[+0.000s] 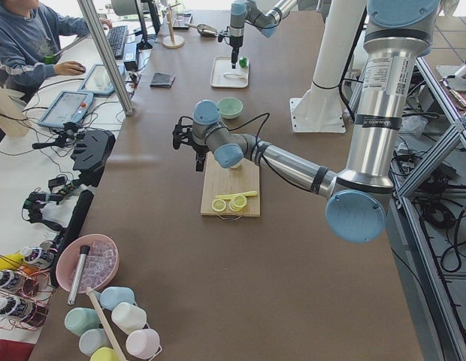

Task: Put spoon and bun in bowl

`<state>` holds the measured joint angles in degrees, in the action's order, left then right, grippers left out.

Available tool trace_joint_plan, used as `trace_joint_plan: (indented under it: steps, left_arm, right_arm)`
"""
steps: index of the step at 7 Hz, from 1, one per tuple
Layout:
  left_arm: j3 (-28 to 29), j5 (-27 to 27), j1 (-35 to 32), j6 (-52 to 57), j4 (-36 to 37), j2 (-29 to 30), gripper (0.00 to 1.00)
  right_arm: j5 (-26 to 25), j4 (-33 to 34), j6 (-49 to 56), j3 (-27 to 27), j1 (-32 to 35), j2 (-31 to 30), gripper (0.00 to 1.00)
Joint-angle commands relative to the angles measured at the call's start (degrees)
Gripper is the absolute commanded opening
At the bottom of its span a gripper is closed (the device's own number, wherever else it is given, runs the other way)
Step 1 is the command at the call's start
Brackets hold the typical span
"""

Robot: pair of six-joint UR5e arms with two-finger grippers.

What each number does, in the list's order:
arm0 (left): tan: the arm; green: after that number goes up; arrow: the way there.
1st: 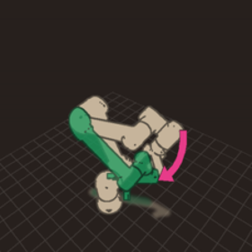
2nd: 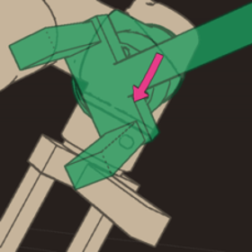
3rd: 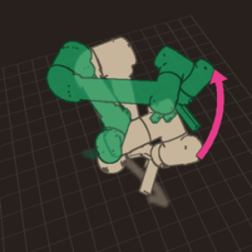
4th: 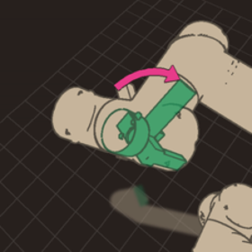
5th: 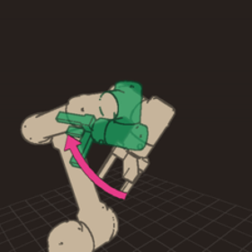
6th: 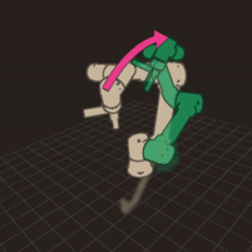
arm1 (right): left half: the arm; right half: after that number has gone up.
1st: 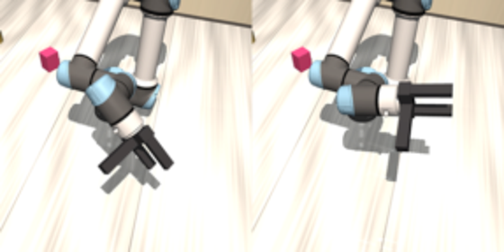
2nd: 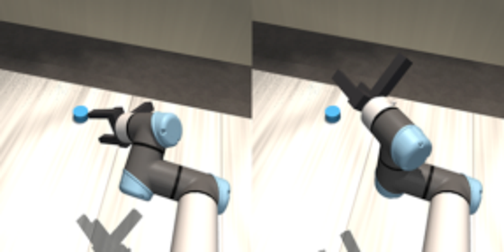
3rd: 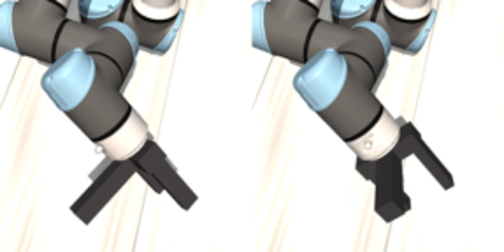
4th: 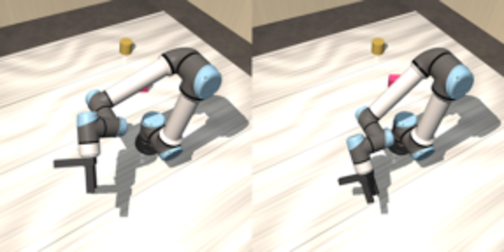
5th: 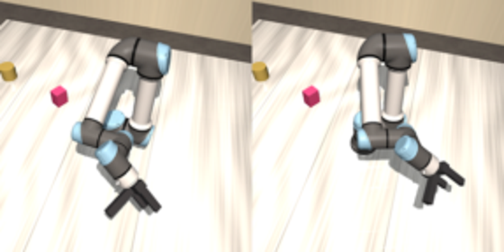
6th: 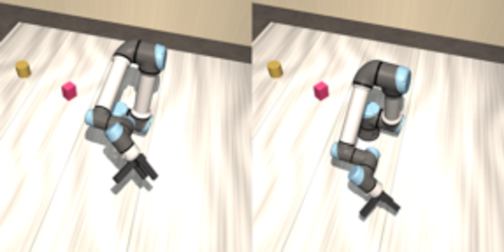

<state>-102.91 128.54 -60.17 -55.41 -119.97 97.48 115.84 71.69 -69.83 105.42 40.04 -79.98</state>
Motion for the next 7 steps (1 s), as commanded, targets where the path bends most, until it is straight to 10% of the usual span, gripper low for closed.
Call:
trace_joint_plan:
  steps: [1,4,5,7]
  left_arm:
    - [-0.88,-0.84,0.84,-2.68,0.0,0.52,0.98]
    - [-1.58,-0.84,0.84,-2.78,0.0,0.26,0.98]
    - [-2.37,-0.84,0.76,-2.86,0.0,0.17,0.98]
    - [-2.99,-0.84,1.19,-3.04,0.0,0.26,0.98]
  right_arm:
    - [-1.22,-0.06,-2.59,-5.21,-1.27,3.06,0.84]
    - [-1.23,-0.06,-2.77,-6.54,-1.37,3.16,0.41]
    - [-1.05,-0.06,-2.77,-6.55,-1.37,3.07,0.0]
    - [-0.61,-0.06,-2.94,-5.5,-1.28,3.16,0.0]
